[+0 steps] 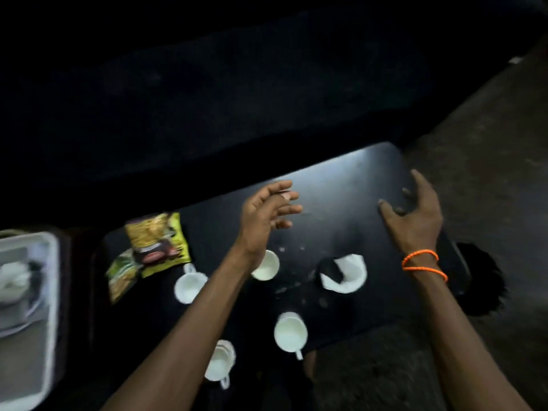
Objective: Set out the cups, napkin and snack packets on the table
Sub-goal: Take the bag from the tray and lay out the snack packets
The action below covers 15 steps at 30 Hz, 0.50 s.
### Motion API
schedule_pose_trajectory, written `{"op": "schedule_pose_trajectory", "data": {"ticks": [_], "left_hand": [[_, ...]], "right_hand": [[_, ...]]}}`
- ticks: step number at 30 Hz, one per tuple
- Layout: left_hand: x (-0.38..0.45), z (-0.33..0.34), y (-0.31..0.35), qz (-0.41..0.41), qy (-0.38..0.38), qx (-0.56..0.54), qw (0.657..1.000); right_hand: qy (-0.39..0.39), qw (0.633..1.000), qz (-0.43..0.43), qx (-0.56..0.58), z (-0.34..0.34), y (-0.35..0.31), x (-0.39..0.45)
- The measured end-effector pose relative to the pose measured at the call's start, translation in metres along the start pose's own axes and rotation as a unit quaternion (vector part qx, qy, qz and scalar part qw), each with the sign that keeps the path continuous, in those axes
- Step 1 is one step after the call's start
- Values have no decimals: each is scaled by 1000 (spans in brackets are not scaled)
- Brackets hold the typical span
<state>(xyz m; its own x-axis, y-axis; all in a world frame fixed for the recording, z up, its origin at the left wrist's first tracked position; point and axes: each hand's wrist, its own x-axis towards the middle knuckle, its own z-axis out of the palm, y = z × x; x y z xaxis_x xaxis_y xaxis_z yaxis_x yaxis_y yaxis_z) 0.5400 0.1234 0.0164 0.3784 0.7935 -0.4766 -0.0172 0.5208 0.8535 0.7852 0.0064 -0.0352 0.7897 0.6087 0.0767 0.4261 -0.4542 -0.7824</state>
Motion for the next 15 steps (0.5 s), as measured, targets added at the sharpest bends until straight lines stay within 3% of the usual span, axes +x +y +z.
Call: {"op": "schedule_pose_trajectory", "data": {"ticks": [2,4,7,9,10,12,15], "left_hand": [[-13,-53,3,24,64,-17,998],[-26,-105,-2,51,203,-17,978],[-43,-180,-17,39,471,-10,881],[-49,-226,-27,21,563,12,826],[-50,-247,-32,14,574,34,818],[-42,-281,-41,-10,531,113,840],[-18,-313,-49,-60,364,273,888]], "right_hand": [[-60,996,-19,70,47,-52,-24],[-140,983,-26,114,98,-93,-59],[-280,951,-4,131,175,-140,-121],[-359,927,1,108,221,-161,-159],[-386,918,6,92,241,-170,-173],[-415,908,26,54,275,-185,-193],[-418,907,59,19,315,-195,-206]]}}
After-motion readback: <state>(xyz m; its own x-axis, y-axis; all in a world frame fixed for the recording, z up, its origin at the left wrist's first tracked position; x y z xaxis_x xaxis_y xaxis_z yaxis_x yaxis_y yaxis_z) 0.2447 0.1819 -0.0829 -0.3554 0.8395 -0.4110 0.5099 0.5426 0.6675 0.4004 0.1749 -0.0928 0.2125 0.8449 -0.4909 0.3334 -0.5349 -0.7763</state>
